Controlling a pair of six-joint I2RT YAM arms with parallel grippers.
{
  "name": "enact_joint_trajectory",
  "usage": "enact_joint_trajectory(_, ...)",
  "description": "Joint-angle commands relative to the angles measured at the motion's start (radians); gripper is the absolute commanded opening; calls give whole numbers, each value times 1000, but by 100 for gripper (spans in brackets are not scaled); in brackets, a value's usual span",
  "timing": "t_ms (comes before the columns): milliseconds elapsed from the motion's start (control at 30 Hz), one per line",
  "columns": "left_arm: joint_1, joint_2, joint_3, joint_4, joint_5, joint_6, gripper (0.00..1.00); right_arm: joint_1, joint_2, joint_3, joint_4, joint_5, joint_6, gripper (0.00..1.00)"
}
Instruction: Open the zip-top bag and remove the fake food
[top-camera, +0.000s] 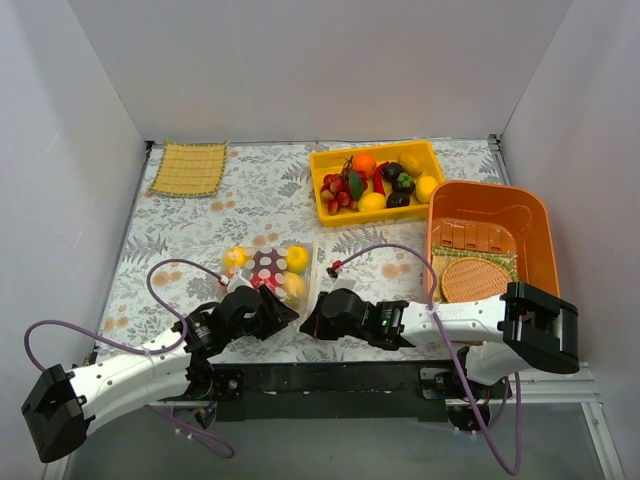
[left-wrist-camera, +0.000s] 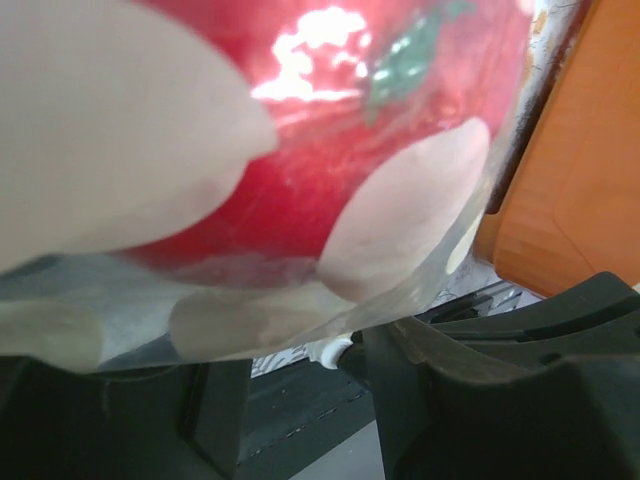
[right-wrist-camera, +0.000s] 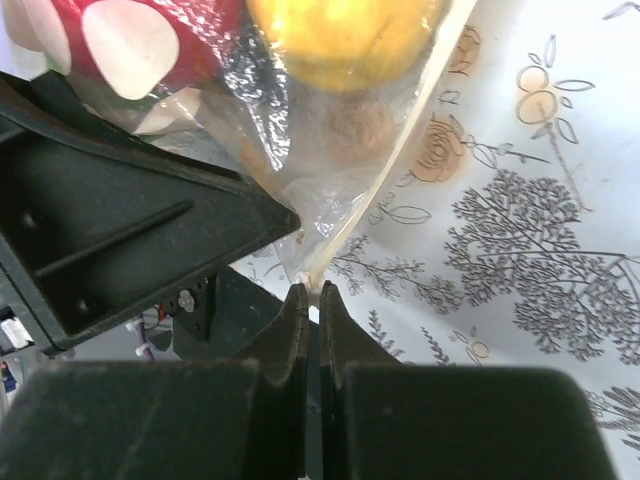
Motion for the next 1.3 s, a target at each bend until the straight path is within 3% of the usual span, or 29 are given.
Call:
enact_joint_trajectory(0, -6, 20, -18, 126, -18, -15, 40, 1, -40, -34, -13, 37, 25, 1)
enact_joint_trajectory(167, -13, 61, -29, 174, -24, -7, 15, -8, -84, -83, -15, 43, 41, 4)
enact_joint_trajectory(267, -17, 63, -43, 195, -24, -9, 3, -9, -104, -97, -7, 43, 45, 21)
enact_joint_trajectory(300, -17, 64, -44, 200, -21, -10, 0, -11, -107, -95, -4, 42, 44, 33)
enact_joint_trajectory(400, -23, 66, -49, 215, -18, -12, 0, -12, -107, -97, 22, 25, 41, 44)
enact_joint_trajectory(600, -33, 64, -52, 220, -17, -21, 0, -22, -92, -104, 62, -3, 50, 49)
enact_joint_trajectory(700, -37, 69, -49, 224, -13, -23, 0, -34, -81, -114, 77, -17, 60, 44)
enact_joint_trajectory(800, -43, 72, -49, 224, -9, -24, 0, -48, -87, -124, 91, -14, 62, 31)
enact_joint_trajectory(933, -51, 64, -55, 227, -3, -30, 0, -63, -84, -120, 91, -20, 57, 30)
enact_joint_trajectory(1267, -59, 0, -69, 171, 49, -15, 0, -115, -94, -138, 112, -29, 51, 8)
